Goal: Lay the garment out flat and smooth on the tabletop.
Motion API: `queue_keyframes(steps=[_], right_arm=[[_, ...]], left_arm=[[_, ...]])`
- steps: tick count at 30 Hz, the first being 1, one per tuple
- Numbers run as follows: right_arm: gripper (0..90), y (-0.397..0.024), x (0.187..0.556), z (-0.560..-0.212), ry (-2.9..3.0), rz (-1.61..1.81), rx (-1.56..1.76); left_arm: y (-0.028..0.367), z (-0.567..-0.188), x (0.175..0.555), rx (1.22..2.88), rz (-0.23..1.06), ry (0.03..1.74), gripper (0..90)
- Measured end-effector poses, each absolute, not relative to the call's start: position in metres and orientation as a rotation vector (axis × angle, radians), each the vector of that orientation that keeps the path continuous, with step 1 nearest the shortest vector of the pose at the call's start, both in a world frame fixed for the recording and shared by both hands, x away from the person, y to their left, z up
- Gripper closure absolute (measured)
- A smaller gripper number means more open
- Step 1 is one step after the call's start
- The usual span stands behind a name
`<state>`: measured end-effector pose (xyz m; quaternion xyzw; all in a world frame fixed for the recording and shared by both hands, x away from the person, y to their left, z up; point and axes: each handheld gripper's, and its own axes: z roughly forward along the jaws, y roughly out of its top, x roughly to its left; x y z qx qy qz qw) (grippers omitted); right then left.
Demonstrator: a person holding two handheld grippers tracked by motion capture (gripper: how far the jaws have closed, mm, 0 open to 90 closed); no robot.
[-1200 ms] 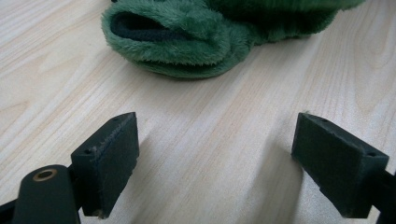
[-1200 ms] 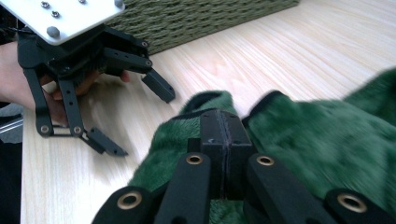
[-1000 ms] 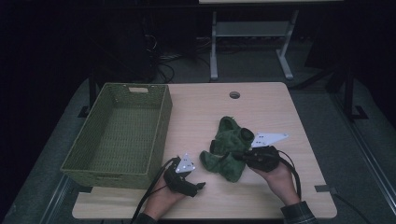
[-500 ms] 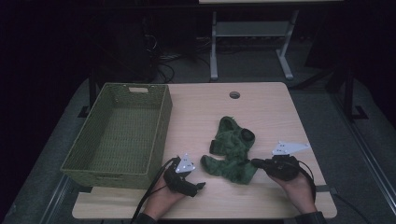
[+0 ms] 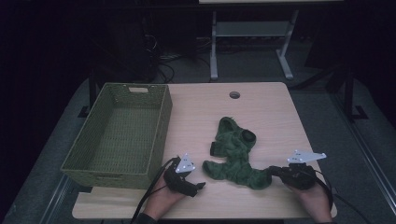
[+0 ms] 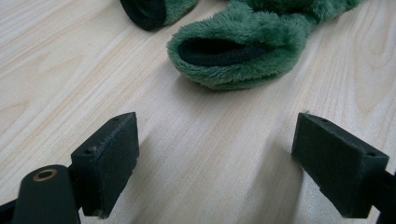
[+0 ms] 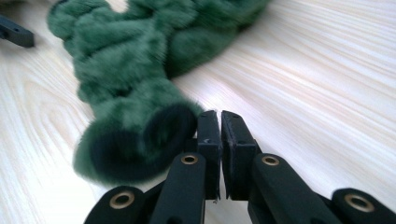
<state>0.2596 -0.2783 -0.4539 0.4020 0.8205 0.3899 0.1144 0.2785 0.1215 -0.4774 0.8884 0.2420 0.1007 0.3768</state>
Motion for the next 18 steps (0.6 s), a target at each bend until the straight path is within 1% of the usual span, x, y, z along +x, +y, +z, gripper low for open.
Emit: queue_keyframes(steps=[7, 9, 10, 13, 18], right_arm=[[84.1, -0.292, 0.248, -0.445, 2.347, 1.194, 1.19], [81.6, -0.293, 0.246, -0.444, 2.344, 1.206, 1.191], [80.0, -0.294, 0.245, -0.444, 2.346, 1.208, 1.191], [73.8, -0.294, 0.242, -0.445, 2.348, 1.217, 1.192], [61.6, -0.294, 0.234, -0.446, 2.367, 1.237, 1.196]], left_arm=[[0.122, -0.477, 0.278, 2.262, 0.26, 0.63, 15.2], [0.124, -0.473, 0.279, 2.246, 0.229, 0.63, 23.7], [0.125, -0.471, 0.279, 2.227, 0.22, 0.63, 25.1], [0.124, -0.463, 0.279, 2.189, 0.202, 0.627, 25.6], [0.117, -0.451, 0.281, 2.178, 0.203, 0.582, 28.2]])
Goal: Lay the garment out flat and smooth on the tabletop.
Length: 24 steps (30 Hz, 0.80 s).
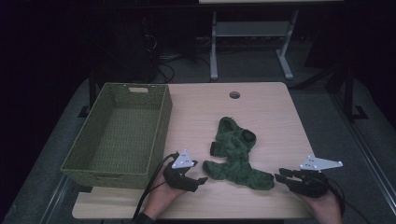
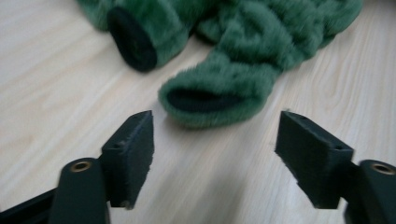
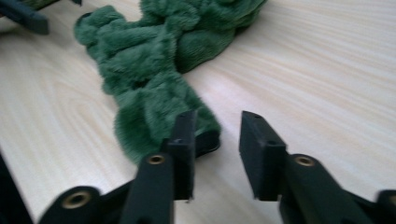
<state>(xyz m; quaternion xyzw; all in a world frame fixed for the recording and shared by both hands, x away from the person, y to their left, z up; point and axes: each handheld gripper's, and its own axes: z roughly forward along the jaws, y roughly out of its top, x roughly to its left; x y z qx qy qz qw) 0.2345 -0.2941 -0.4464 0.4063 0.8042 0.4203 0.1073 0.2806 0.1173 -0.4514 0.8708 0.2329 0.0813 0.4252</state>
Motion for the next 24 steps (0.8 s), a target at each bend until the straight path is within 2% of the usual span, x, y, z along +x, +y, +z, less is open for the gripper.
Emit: queue_keyframes(steps=[3, 6, 8, 10, 12, 13, 15, 17, 18, 19, 21, 24], right_arm=[[53.4, -0.293, 0.231, -0.45, 2.411, 1.248, 1.198], [43.1, -0.288, 0.229, -0.454, 2.458, 1.247, 1.203], [39.9, -0.285, 0.228, -0.457, 2.485, 1.235, 1.202], [41.0, -0.281, 0.23, -0.46, 2.509, 1.22, 1.213], [46.2, -0.276, 0.232, -0.464, 2.532, 1.198, 1.191], [52.4, -0.275, 0.232, -0.464, 2.538, 1.178, 1.189], [62.3, -0.274, 0.233, -0.464, 2.539, 1.172, 1.19], [73.1, -0.276, 0.234, -0.464, 2.544, 1.161, 1.198], [76.8, -0.277, 0.235, -0.464, 2.541, 1.157, 1.197], [79.0, -0.278, 0.236, -0.464, 2.542, 1.151, 1.196], [81.3, -0.278, 0.236, -0.462, 2.538, 1.126, 1.205], [82.1, -0.28, 0.239, -0.461, 2.52, 1.084, 1.203]], left_arm=[[0.11, -0.449, 0.286, 2.182, 0.2, 0.577, 26.9], [0.102, -0.452, 0.295, 2.184, 0.181, 0.582, 21.0], [0.097, -0.455, 0.301, 2.201, 0.163, 0.584, 17.9], [0.092, -0.459, 0.305, 2.213, 0.153, 0.582, 16.4], [0.087, -0.462, 0.309, 2.231, 0.136, 0.575, 16.8], [0.085, -0.464, 0.31, 2.234, 0.126, 0.574, 19.1], [0.083, -0.465, 0.311, 2.234, 0.122, 0.553, 29.8], [0.081, -0.466, 0.311, 2.249, 0.097, 0.529, 43.1], [0.081, -0.466, 0.311, 2.254, 0.093, 0.517, 52.6], [0.08, -0.466, 0.31, 2.256, 0.087, 0.513, 61.1], [0.081, -0.465, 0.309, 2.271, 0.07, 0.519, 68.9], [0.084, -0.463, 0.305, 2.275, 0.045, 0.529, 71.5]])
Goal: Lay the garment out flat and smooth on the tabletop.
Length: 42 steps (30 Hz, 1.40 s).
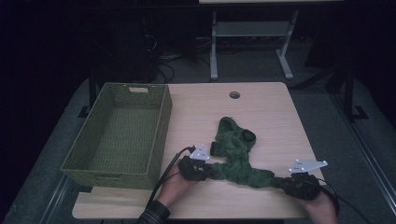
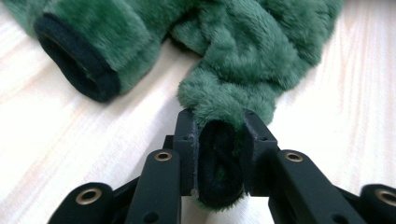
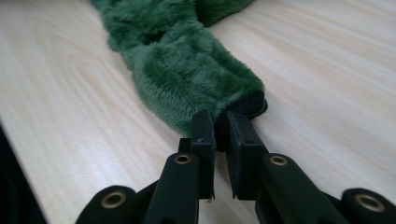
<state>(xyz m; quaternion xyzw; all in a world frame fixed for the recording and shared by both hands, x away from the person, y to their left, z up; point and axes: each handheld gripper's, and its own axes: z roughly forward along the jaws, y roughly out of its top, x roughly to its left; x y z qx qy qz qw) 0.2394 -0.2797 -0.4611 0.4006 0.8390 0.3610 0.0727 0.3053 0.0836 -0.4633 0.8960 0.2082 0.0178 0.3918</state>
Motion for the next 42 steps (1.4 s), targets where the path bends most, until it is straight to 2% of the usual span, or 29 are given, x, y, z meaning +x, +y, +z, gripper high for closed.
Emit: queue_keyframes(steps=[10, 13, 15, 18, 21, 33, 42], right_arm=[[82.9, -0.291, 0.249, -0.464, 2.489, 0.993, 1.224], [81.0, -0.29, 0.251, -0.465, 2.493, 1.004, 1.204], [77.0, -0.289, 0.25, -0.466, 2.494, 1.018, 1.2], [62.6, -0.288, 0.249, -0.464, 2.491, 1.043, 1.19], [55.5, -0.289, 0.249, -0.456, 2.462, 1.099, 1.178], [53.3, -0.271, 0.28, -0.427, 2.427, 1.186, 1.151], [51.9, -0.253, 0.305, -0.412, 2.427, 1.199, 1.096]], left_arm=[[0.104, -0.465, 0.275, 2.252, -0.028, 0.576, 72.1], [0.107, -0.468, 0.272, 2.235, -0.035, 0.601, 66.9], [0.108, -0.467, 0.273, 2.208, -0.058, 0.613, 60.8], [0.109, -0.459, 0.273, 2.199, -0.021, 0.612, 49.5], [0.114, -0.451, 0.276, 2.168, 0.002, 0.636, 46.1], [0.108, -0.436, 0.312, 2.159, 0.12, 0.688, 43.9], [0.096, -0.44, 0.34, 2.16, 0.145, 0.712, 41.5]])
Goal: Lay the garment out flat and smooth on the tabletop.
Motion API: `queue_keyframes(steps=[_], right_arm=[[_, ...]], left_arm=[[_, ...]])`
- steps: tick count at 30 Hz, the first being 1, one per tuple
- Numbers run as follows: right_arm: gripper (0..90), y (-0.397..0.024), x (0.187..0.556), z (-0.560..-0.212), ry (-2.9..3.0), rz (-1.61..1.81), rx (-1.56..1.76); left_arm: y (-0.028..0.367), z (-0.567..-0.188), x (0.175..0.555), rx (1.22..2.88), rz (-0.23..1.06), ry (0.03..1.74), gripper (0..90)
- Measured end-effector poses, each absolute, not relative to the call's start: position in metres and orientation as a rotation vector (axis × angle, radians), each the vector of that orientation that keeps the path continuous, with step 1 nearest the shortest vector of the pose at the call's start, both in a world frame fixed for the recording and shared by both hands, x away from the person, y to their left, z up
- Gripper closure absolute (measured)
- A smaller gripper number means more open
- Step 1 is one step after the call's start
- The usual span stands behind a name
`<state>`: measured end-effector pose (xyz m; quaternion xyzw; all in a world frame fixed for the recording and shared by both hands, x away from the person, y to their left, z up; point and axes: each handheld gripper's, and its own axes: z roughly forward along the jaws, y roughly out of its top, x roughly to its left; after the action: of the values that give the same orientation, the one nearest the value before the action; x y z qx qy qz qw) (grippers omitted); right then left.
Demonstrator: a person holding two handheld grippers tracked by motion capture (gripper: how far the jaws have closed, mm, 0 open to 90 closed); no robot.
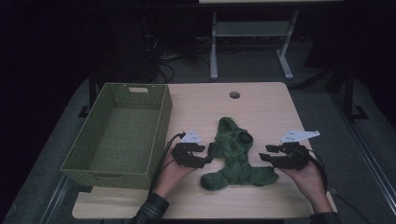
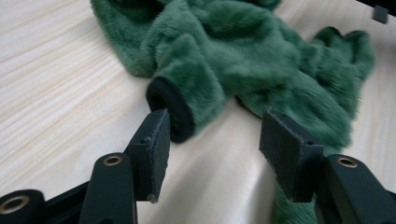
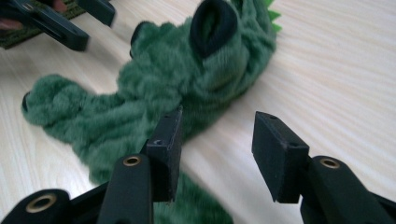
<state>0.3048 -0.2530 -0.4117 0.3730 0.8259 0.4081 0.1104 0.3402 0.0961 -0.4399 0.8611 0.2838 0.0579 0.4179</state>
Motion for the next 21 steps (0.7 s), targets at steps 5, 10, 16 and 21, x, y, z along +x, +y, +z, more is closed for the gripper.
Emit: queue_keyframes(steps=[5, 10, 16, 21], right_arm=[[49.4, -0.239, 0.321, -0.405, 2.436, 1.201, 1.086], [45.2, -0.22, 0.337, -0.398, 2.451, 1.205, 1.054], [45.3, -0.198, 0.353, -0.396, 2.48, 1.198, 1.025], [45.8, -0.189, 0.362, -0.401, 2.498, 1.135, 1.051]], left_arm=[[0.094, -0.449, 0.353, 2.15, 0.166, 0.734, 35.3], [0.09, -0.458, 0.363, 2.154, 0.15, 0.75, 31.3], [0.084, -0.466, 0.37, 2.181, 0.128, 0.737, 31.2], [0.078, -0.471, 0.374, 2.199, 0.125, 0.714, 35.6]])
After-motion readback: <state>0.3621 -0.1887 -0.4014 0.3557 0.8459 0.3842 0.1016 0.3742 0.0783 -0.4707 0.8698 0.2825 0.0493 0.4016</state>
